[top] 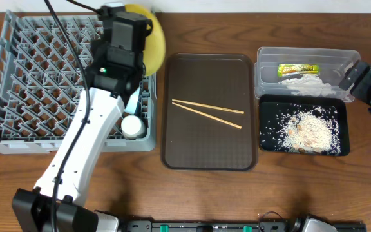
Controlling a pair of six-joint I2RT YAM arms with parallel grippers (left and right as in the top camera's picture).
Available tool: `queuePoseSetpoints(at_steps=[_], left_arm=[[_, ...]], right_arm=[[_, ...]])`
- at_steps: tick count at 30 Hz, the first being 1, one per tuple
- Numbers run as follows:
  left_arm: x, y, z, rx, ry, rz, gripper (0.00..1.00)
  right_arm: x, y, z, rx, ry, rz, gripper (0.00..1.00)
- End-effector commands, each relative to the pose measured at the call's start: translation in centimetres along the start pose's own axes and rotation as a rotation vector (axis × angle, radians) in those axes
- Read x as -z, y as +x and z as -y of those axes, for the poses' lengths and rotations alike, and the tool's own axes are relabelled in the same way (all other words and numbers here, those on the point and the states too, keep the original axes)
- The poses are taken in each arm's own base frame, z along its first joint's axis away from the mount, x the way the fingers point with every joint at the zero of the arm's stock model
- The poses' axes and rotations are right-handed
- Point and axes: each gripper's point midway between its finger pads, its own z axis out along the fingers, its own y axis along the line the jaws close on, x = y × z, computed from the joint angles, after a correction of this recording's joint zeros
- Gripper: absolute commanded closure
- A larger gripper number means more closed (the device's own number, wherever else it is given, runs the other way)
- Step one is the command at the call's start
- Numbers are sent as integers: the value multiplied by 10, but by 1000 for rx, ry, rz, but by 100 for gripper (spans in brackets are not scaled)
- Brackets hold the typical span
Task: Sort waste into correct bins and load items into the dishwasher
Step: 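Lift the yellow plate and carry it to the rack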
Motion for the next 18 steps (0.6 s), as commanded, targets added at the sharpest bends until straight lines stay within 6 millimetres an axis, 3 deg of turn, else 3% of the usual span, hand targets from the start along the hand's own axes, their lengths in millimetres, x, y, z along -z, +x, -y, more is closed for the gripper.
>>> queuePoseSetpoints(at_steps=[1, 9, 14, 18], left_arm=[[-6, -10, -39, -67, -140, 22, 93], [-19, -32, -69, -179, -207, 72, 93], [-30, -41, -69, -363, -151, 91, 93], [-36, -45, -87, -345, -188, 96, 93]], right_arm=[[5, -5, 0, -11, 1, 18, 1], [5, -5, 0, -11, 1, 18, 1], [5, -5, 0, -11, 1, 18, 1], [5, -5, 0, -11, 1, 18, 1]])
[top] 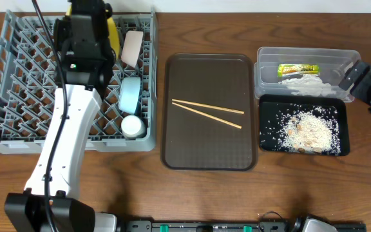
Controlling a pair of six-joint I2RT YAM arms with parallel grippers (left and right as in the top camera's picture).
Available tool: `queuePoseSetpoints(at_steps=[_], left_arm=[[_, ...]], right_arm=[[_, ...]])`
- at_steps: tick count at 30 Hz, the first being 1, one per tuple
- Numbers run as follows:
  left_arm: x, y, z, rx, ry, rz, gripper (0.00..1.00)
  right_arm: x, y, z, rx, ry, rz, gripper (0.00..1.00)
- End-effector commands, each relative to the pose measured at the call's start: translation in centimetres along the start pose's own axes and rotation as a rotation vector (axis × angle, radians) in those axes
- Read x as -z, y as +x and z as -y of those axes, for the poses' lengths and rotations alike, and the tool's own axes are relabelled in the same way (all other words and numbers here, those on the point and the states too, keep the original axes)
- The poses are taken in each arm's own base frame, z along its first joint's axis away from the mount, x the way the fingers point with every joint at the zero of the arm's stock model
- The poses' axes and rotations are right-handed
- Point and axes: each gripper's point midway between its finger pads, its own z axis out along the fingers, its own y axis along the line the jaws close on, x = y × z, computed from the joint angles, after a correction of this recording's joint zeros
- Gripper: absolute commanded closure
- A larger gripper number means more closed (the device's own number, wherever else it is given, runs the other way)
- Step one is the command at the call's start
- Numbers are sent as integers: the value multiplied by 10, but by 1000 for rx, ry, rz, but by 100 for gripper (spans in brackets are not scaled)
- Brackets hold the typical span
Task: Sort waste into correct bins and load items into the dishwasher
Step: 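Lift the yellow plate and carry it to the rack, then insert the yellow plate upright into a rack slot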
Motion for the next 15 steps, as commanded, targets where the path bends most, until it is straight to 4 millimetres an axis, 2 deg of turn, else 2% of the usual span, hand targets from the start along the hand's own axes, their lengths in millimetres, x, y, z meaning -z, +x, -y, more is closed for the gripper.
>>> queuePoseSetpoints(at_steps=[1, 4, 15], left_arm=[[-9, 2, -13, -66, -17, -1, 93], [-16, 5, -15, -82, -10, -5, 93], [-59, 18, 28, -235, 29, -24, 93]], right_arm=[[5, -5, 0, -11, 1, 19, 1], [5, -5, 0, -11, 1, 18, 1], [5, -5, 0, -11, 1, 18, 1]])
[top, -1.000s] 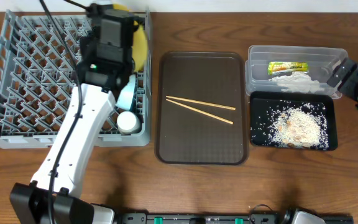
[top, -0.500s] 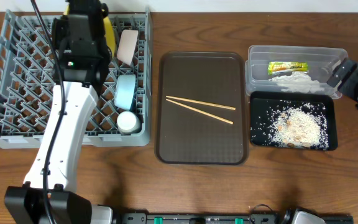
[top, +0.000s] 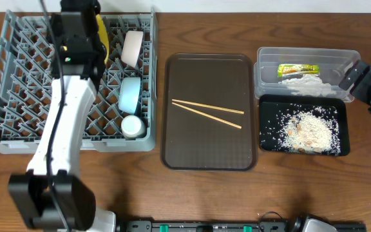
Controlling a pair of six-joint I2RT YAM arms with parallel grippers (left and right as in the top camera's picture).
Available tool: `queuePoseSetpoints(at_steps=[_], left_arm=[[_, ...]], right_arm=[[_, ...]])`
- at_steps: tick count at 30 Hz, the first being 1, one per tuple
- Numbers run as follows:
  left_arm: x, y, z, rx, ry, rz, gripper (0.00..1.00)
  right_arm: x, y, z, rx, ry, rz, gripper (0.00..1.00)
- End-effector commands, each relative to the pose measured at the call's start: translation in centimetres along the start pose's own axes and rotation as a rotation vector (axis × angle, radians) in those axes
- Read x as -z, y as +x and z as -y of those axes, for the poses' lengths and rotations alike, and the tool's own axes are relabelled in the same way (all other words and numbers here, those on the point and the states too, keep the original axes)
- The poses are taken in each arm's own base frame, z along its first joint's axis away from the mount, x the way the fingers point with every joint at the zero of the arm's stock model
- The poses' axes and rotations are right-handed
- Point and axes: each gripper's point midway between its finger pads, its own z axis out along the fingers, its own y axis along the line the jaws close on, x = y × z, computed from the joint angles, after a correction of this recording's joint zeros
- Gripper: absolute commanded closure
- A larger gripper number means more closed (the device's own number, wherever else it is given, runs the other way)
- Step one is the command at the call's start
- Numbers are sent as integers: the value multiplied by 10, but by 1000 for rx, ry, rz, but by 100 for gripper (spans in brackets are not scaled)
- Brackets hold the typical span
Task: Sort waste into correct bins and load items into the dishwasher
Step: 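Insert the yellow plate upright into a rack slot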
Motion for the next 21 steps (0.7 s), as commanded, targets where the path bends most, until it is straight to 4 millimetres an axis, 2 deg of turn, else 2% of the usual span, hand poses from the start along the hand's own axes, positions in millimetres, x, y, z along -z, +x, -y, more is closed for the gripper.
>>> queuePoseSetpoints(at_steps=[1, 8, 21], left_arm=[[-17, 2, 16, -71, 9, -3, 92], [-34, -4, 28, -73, -10, 28, 93], [-38, -3, 32, -77, -7, 23, 93]], right_arm=[[5, -5, 0, -11, 1, 19, 1], [5, -5, 0, -11, 1, 18, 1], [5, -5, 0, -11, 1, 18, 1]])
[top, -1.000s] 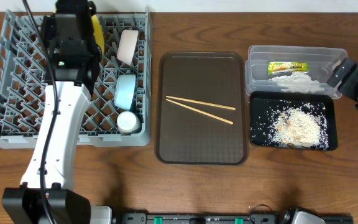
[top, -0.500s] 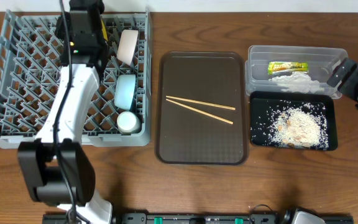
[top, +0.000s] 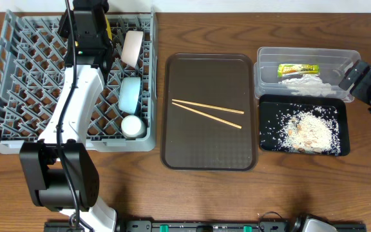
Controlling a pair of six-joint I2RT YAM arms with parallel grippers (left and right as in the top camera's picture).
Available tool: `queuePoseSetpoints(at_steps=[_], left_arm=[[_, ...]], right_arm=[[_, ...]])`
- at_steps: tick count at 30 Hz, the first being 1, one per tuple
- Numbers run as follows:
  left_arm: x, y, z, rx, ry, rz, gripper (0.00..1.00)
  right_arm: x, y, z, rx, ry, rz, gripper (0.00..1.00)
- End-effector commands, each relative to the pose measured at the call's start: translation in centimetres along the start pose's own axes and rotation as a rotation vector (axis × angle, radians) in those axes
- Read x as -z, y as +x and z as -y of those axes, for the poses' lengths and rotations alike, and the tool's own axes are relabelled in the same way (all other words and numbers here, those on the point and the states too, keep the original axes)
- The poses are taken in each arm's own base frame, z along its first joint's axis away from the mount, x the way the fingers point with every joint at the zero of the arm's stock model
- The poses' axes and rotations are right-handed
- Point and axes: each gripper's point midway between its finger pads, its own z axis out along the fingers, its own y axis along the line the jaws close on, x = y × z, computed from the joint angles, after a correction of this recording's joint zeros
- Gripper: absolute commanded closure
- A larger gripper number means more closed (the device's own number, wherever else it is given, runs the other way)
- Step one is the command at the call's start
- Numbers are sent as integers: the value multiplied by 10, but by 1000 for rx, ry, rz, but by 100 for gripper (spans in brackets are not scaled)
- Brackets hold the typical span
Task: Sort waste into correct bins and load items into the dishwasher
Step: 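Insert the yellow plate upright into a rack slot, then open the left gripper and move it toward the chopsticks on the brown tray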
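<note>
A grey dish rack fills the left of the overhead view. My left gripper is over the rack's far edge, its fingers hidden under the wrist. A yellow plate stands on edge in the rack right beside it, showing only as a thin sliver, apparently still gripped. Two wooden chopsticks lie on the brown tray in the middle. My right gripper rests at the far right by the clear bin's corner, and its jaws cannot be made out.
The rack's right column holds a pale cup, a light blue cup and a small white cup. A clear bin holds a green wrapper and white tissue. A black bin holds rice scraps.
My left wrist has shifted slightly right and further toward the rack's far edge. The yellow plate now shows as a thinner sliver, more upright. The right arm has not moved.
My left gripper held the yellow plate flat-on above the rack's far right corner. Then it was further left over the rack with the plate turned on edge. It stayed near the far rows, and the plate now stands upright among the tines.
</note>
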Motion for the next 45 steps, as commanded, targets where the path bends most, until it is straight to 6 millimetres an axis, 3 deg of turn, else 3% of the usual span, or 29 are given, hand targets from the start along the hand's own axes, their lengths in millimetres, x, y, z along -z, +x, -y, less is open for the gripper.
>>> queuePoseSetpoints(at_steps=[1, 20, 26, 32, 34, 38, 41, 45], left_arm=[[-5, 3, 6, -16, 4, -9, 93], [-15, 22, 36, -55, 73, -70, 92], [-13, 36, 54, 0, 162, -114, 79], [-12, 32, 64, 76, 211, -99, 78], [-11, 30, 68, 90, 232, -89, 73], [-12, 22, 62, 164, 214, -68, 49], [-9, 11, 51, 242, 198, -44, 36], [4, -9, 28, 348, 175, 4, 27]], right_arm=[[5, -5, 0, -11, 1, 18, 1], [5, -5, 0, -11, 1, 18, 1], [5, -5, 0, -11, 1, 18, 1], [5, -5, 0, -11, 1, 18, 1], [5, -5, 0, -11, 0, 19, 1], [5, -5, 0, -11, 1, 19, 1], [5, -5, 0, -11, 1, 18, 1], [5, -5, 0, -11, 1, 18, 1]])
